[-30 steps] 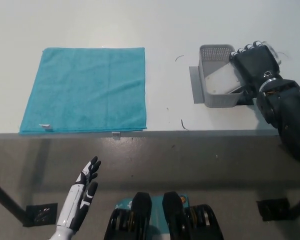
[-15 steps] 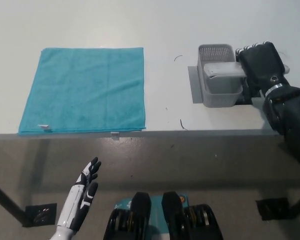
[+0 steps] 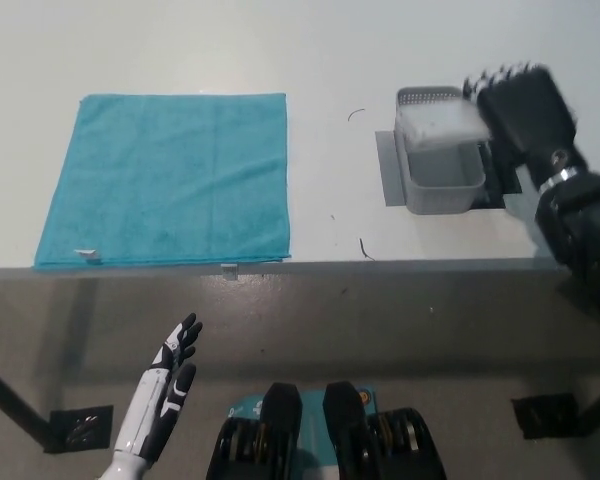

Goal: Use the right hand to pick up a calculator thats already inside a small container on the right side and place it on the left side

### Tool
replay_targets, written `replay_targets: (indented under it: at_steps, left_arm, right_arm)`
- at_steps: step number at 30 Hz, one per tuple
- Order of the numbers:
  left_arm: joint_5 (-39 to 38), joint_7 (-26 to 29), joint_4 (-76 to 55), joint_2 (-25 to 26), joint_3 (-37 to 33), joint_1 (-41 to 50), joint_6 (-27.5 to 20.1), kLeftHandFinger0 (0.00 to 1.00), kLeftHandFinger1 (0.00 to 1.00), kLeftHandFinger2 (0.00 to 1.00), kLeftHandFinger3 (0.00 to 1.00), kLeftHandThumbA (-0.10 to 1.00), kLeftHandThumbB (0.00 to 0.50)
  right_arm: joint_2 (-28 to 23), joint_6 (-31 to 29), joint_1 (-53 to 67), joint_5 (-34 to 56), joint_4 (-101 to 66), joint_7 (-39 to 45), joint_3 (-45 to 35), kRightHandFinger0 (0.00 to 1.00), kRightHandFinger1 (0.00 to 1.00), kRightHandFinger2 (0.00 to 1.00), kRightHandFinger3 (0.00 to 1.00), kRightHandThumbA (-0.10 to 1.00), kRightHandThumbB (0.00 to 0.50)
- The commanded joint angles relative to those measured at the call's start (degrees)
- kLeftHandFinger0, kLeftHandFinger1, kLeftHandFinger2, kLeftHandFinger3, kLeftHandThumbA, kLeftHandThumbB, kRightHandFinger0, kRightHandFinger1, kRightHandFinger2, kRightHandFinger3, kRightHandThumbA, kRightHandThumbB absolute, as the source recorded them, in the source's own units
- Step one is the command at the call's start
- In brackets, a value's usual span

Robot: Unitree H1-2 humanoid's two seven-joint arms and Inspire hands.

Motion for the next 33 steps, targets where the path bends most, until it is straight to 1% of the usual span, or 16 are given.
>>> replay_targets:
  at_steps: [1,3,4,5,6,7,8,10,13,16,17,19,21,24,29,33]
  left_arm:
    - [-1.3,0.6,-0.6,0.2,0.4,-1.5,-2.0,1.0,1.0,1.0,1.0,1.0,0.029]
    - [-1.1,0.8,-0.6,0.2,0.4,-1.6,-2.1,1.0,1.0,1.0,1.0,1.0,0.029]
    - [-1.0,0.7,-0.7,0.2,0.4,-1.6,-2.1,1.0,1.0,1.0,1.0,1.0,0.028]
    - [-1.0,0.7,-0.8,0.2,0.4,-1.6,-2.0,1.0,1.0,1.0,1.0,1.0,0.028]
    - [-1.0,0.8,-1.0,0.1,0.4,-1.5,-1.8,1.0,1.0,1.0,1.0,1.0,0.037]
    - [-0.7,0.9,-1.1,0.2,0.4,-1.5,-1.9,1.0,1.0,1.0,1.0,1.0,0.036]
    - [-0.5,1.0,-1.0,0.2,0.3,-1.5,-2.2,1.0,1.0,1.0,1.0,1.0,0.033]
    - [-0.4,1.0,-0.9,0.3,0.3,-1.6,-2.4,1.0,1.0,1.0,1.0,1.0,0.034]
    - [-0.4,1.0,-1.0,0.2,0.3,-1.7,-2.2,1.0,1.0,1.0,1.0,1.0,0.04]
    - [-0.5,0.9,-1.1,0.2,0.3,-1.7,-1.9,1.0,1.0,1.0,1.0,1.0,0.053]
    - [-0.5,0.9,-1.1,0.2,0.3,-1.7,-1.9,1.0,1.0,1.0,1.0,1.0,0.053]
    - [-0.2,0.9,-1.1,0.4,0.2,-1.4,-2.1,1.0,1.0,1.0,1.0,1.0,0.048]
    - [-0.5,0.6,-1.1,0.6,0.2,-1.4,-2.1,1.0,1.0,1.0,1.0,1.0,0.048]
    - [-0.3,0.5,-1.2,0.6,0.0,-1.2,-2.0,1.0,1.0,1.0,1.0,1.0,0.061]
    - [0.2,0.6,-1.3,0.6,-0.2,-1.0,-2.0,1.0,1.0,1.0,1.0,1.0,0.043]
    - [0.1,0.5,-1.1,0.7,-0.3,-0.9,-2.3,1.0,1.0,1.0,1.0,1.0,0.041]
  right_arm:
    - [-3.7,1.0,-6.2,1.5,-11.0,-2.8,-4.5,0.0,0.45,0.84,0.2,-0.1,0.148]
    - [-4.1,1.0,-6.3,1.5,-13.4,-2.0,-5.5,0.0,0.45,0.85,0.3,-0.1,0.148]
    - [-4.2,0.0,-6.3,2.7,-15.6,-1.6,-6.8,0.0,0.42,0.81,0.32,-0.1,0.194]
    - [-4.2,0.0,-6.4,2.7,-16.2,-1.6,-7.2,0.0,0.38,0.77,0.33,-0.1,0.211]
    - [-4.0,-1.0,-7.3,2.4,-15.8,-4.2,-7.6,0.0,0.24,0.66,0.34,-0.1,0.237]
    - [-3.8,-1.3,-8.0,2.3,-15.6,-4.9,-7.9,0.0,0.2,0.65,0.37,-0.1,0.229]
    - [-3.6,-1.2,-8.6,2.6,-16.9,-3.0,-8.3,0.0,0.21,0.69,0.52,-0.1,0.219]
    - [-3.2,-0.9,-9.6,2.8,-18.3,-0.5,-8.7,0.0,0.24,0.73,0.65,-0.1,0.231]
    - [-2.7,-1.3,-10.5,3.2,-19.4,1.5,-8.9,0.0,0.26,0.74,0.71,-0.1,0.208]
    - [-0.7,-0.7,-11.9,1.6,-18.4,1.1,-7.5,0.0,0.27,0.72,0.63,-0.1,0.257]
    - [-0.3,-0.6,-12.1,1.2,-17.9,0.7,-7.1,0.0,0.28,0.71,0.58,-0.1,0.276]
    - [1.1,-1.0,-13.0,0.5,-15.7,-0.7,-6.0,0.0,0.29,0.69,0.53,-0.1,0.242]
    - [2.6,-1.2,-13.8,0.8,-14.3,-0.3,-5.2,0.0,0.28,0.68,0.55,-0.1,0.233]
    - [5.9,-0.9,-15.5,0.3,-10.9,-0.6,-3.6,0.0,0.31,0.73,0.58,-0.1,0.269]
    - [11.9,-1.7,-19.4,0.0,-2.1,-3.7,-0.5,0.0,0.32,0.74,0.63,-0.1,0.249]
    - [17.2,-0.6,-22.3,-0.1,5.2,-5.0,2.0,0.0,0.24,0.63,0.61,-0.1,0.251]
